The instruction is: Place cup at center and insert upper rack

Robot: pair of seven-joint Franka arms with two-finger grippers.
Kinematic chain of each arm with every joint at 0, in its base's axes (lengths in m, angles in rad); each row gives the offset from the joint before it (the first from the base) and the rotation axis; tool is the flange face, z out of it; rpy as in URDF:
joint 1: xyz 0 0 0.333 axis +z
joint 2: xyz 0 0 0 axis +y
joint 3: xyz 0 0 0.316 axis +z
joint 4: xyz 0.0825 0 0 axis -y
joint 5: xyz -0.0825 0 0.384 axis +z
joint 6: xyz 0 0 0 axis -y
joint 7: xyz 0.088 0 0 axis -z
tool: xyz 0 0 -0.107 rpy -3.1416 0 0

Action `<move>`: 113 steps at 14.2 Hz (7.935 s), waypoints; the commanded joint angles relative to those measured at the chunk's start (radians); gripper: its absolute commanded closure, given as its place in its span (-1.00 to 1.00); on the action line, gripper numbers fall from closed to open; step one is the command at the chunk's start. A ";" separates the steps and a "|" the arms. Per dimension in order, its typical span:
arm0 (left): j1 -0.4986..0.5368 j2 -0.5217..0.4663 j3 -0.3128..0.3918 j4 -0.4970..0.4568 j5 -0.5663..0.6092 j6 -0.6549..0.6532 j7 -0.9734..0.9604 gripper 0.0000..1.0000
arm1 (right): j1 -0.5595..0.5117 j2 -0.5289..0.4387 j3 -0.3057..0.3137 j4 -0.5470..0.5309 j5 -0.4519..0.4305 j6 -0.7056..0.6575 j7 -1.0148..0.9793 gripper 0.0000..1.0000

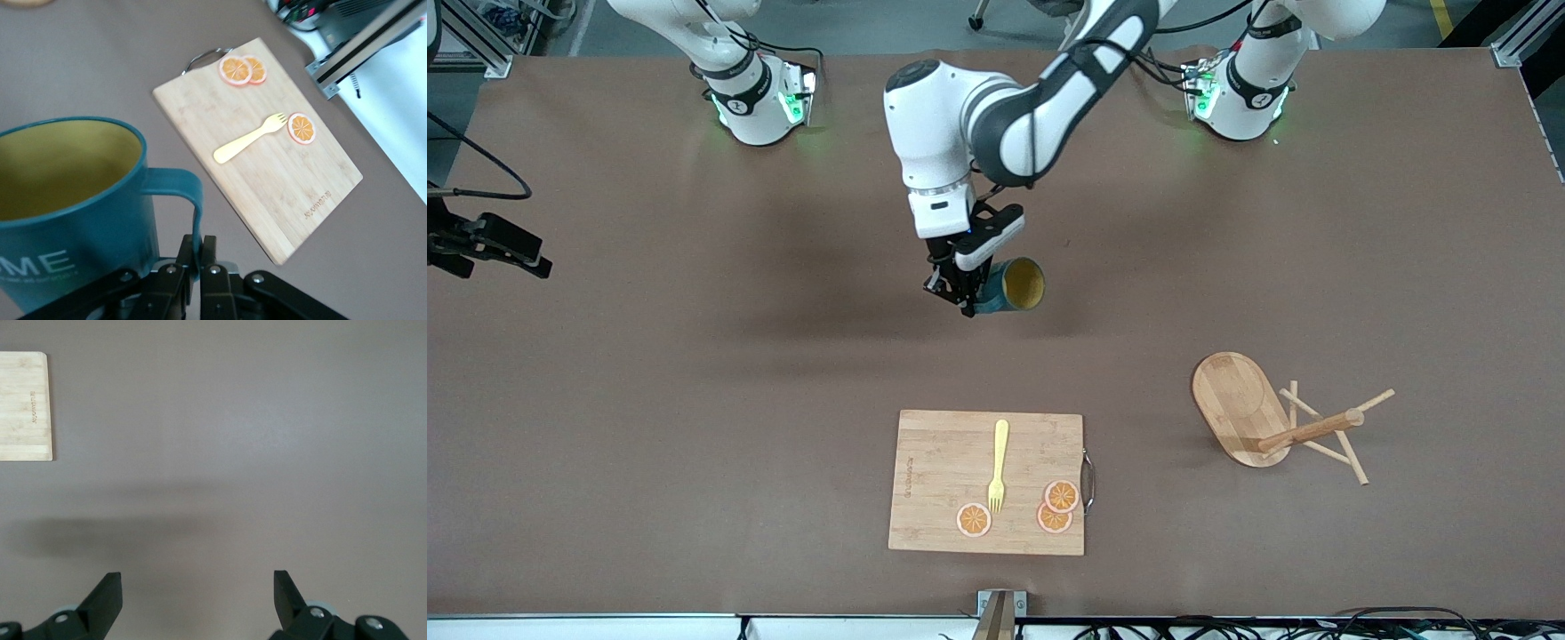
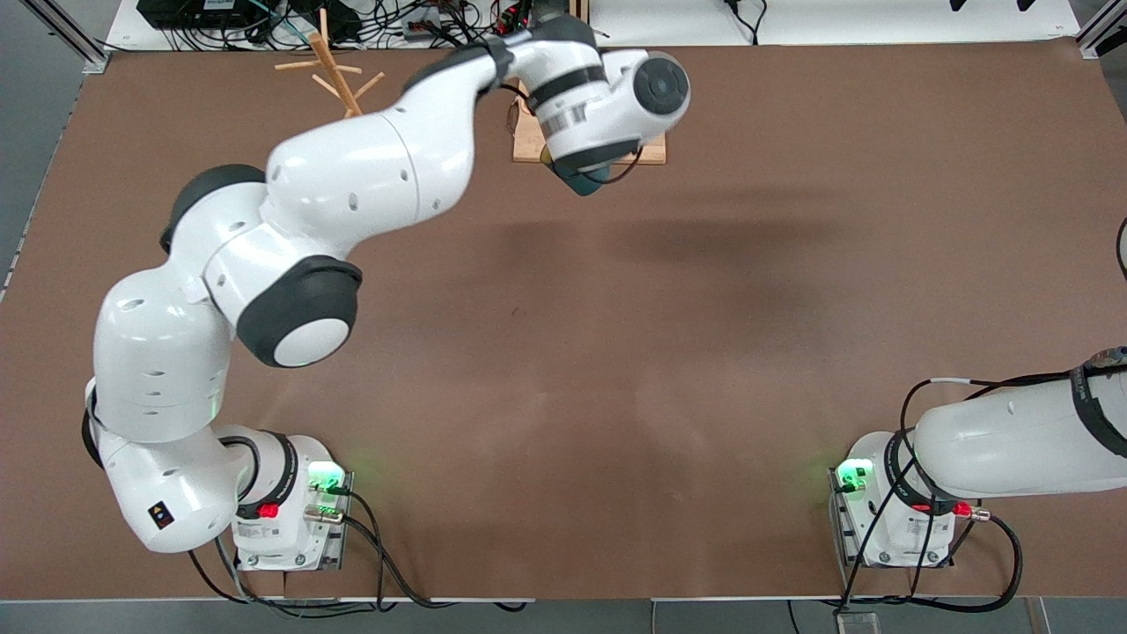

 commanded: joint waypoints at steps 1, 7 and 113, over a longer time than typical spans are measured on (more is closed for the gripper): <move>0.061 -0.078 -0.007 -0.026 -0.113 0.029 0.044 0.99 | -0.001 -0.041 0.003 -0.043 -0.001 0.010 -0.007 -1.00; 0.202 -0.167 -0.007 -0.031 -0.284 0.070 0.082 0.99 | -0.001 -0.038 0.001 -0.035 -0.006 0.015 -0.007 -1.00; 0.917 -0.596 -0.069 -0.271 -0.616 -0.370 1.712 -1.00 | 0.025 -0.122 0.001 -0.161 -0.038 0.036 -0.006 -1.00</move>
